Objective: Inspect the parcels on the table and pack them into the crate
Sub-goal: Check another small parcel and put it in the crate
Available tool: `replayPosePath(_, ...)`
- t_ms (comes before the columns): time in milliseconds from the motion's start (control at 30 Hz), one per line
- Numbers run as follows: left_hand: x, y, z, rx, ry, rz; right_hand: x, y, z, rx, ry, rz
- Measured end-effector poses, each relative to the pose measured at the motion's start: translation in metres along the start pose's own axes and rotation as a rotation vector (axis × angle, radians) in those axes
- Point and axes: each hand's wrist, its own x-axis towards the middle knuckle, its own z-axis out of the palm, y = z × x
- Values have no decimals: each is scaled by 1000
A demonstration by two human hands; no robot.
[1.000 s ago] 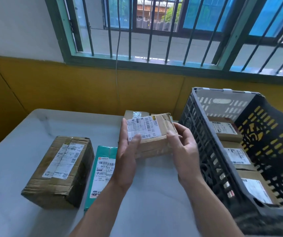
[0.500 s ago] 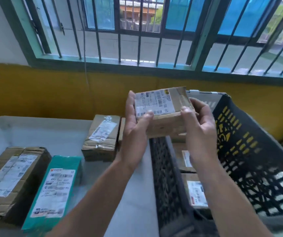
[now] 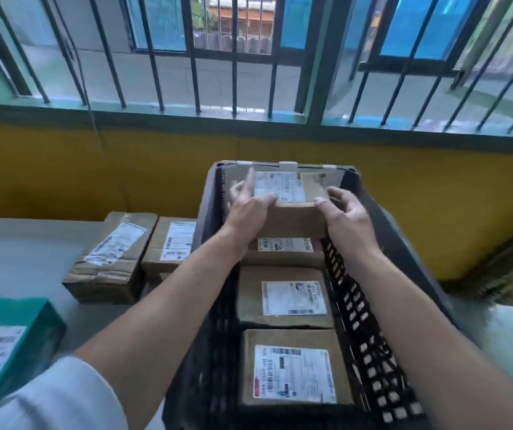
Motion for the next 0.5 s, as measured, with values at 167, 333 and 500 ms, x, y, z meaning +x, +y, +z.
replayPosePath(167, 20, -16, 8, -128, 43, -201, 31, 30, 1, -132, -78, 57)
replayPosePath(333, 35, -22, 12, -56, 104, -291, 54, 46, 15, -153, -93, 86)
replayPosePath(500, 47, -26, 15, 130, 133, -297, 71, 55, 34, -174, -143, 128)
